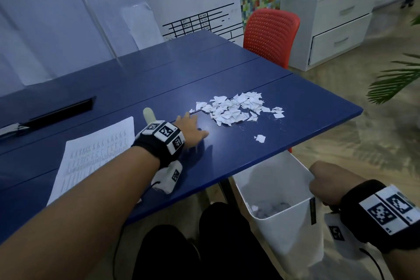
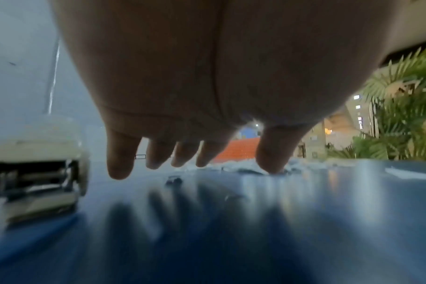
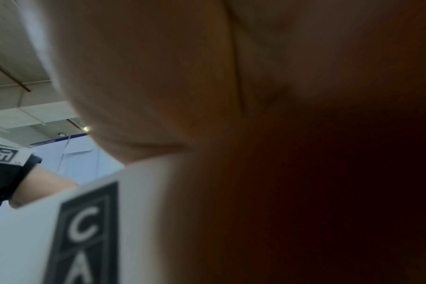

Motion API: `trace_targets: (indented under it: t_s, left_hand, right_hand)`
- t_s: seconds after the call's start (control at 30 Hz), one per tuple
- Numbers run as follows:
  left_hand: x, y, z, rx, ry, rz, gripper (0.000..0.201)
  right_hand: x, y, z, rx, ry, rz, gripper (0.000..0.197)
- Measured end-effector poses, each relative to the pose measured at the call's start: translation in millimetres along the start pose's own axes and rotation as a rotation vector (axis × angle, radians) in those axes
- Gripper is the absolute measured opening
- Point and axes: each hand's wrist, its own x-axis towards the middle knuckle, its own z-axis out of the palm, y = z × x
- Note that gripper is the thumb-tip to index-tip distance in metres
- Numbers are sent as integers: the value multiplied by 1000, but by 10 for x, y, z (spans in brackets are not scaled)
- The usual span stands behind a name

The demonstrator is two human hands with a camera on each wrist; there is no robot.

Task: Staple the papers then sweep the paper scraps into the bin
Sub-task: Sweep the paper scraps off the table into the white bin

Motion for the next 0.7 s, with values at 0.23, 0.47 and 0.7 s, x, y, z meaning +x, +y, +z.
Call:
trace_targets:
  t_s: [0.23,0.47,0.7]
  left_hand:
    - [-5,17,199,21,-124,-6,78]
    - [-664,566,455,6,-170,207,83]
    - [-1347,1158,763,24,-212,544,80]
  right_hand:
    - [9,24,0,25,-15,7,10]
    - [-41,15,-11,27,-18,-4,12]
    - [-78,21,-17,74,-17,-3,16]
